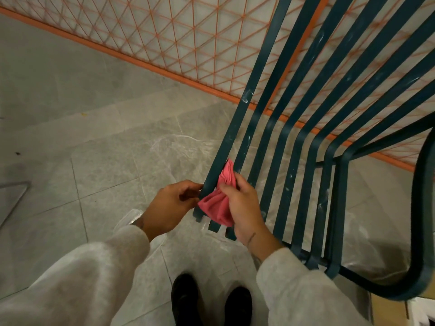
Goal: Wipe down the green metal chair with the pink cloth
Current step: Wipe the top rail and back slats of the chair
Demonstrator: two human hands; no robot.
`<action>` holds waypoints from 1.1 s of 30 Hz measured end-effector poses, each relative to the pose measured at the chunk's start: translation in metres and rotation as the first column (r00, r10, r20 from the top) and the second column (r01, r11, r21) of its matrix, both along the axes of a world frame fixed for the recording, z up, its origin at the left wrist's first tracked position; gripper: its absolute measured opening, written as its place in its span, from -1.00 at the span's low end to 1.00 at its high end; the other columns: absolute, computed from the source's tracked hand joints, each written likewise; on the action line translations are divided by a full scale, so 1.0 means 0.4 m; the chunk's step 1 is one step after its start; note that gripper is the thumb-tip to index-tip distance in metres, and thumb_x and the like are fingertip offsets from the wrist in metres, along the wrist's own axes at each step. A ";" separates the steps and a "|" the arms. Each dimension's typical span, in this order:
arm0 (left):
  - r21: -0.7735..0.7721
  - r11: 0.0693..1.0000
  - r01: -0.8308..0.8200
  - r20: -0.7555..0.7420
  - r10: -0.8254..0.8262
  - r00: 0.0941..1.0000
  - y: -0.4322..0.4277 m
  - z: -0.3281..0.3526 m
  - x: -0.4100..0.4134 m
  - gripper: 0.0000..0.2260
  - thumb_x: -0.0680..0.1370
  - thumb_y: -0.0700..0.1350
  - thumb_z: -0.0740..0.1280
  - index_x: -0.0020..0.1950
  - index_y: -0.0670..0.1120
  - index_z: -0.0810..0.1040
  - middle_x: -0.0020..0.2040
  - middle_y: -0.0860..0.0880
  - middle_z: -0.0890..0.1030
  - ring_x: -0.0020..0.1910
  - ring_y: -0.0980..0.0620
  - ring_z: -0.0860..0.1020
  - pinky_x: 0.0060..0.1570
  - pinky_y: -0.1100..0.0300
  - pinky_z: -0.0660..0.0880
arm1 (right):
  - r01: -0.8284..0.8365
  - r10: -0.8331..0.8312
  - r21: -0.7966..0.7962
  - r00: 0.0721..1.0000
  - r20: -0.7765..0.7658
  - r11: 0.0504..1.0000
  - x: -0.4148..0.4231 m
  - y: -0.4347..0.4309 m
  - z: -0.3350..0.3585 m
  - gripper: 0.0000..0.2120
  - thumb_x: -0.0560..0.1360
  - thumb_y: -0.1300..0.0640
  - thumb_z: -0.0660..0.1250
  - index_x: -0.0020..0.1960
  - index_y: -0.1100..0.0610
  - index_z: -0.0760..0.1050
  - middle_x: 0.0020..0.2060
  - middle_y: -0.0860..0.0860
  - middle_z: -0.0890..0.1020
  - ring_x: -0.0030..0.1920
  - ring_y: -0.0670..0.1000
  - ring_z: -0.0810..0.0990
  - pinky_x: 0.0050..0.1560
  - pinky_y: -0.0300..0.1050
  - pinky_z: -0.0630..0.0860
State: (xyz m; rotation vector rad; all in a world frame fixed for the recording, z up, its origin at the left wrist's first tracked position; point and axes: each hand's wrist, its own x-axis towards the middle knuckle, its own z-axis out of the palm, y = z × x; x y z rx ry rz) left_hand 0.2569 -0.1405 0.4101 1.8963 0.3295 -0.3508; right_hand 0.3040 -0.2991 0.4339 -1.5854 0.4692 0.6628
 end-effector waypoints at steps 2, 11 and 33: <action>0.020 1.000 0.015 -0.017 -0.015 1.000 0.002 0.001 0.001 -0.76 0.54 -0.18 0.39 0.20 0.00 0.60 0.03 0.13 0.67 0.02 0.20 0.63 0.08 0.31 0.55 | 0.015 -0.014 -0.006 1.000 0.026 1.000 0.010 0.006 0.002 -0.59 0.63 0.10 0.29 0.44 -0.15 0.39 0.15 -0.06 0.57 0.05 0.03 0.61 -0.03 -0.09 0.61; -0.020 1.000 -0.010 -0.061 0.009 0.998 0.009 0.011 0.016 -0.77 0.51 -0.29 0.39 0.10 -0.03 0.62 -0.04 0.05 0.70 -0.03 0.16 0.66 0.06 0.23 0.58 | -0.101 0.102 -0.034 0.995 0.016 0.994 -0.114 -0.009 -0.020 -0.59 0.62 0.14 0.30 0.44 -0.08 0.42 0.21 -0.07 0.59 0.13 -0.03 0.60 0.08 -0.17 0.57; -0.130 0.918 -0.374 -0.200 0.345 0.917 -0.125 0.007 0.231 -0.63 0.68 -0.06 0.06 -0.15 -0.21 0.52 -0.29 -0.20 0.60 -0.43 -0.09 0.56 -0.39 0.11 0.51 | -0.338 0.819 -0.765 0.398 0.412 0.549 0.145 -0.076 -0.014 -0.40 0.55 0.28 0.31 0.51 -0.11 0.34 0.50 -0.09 0.34 0.26 0.03 0.53 0.27 0.00 0.55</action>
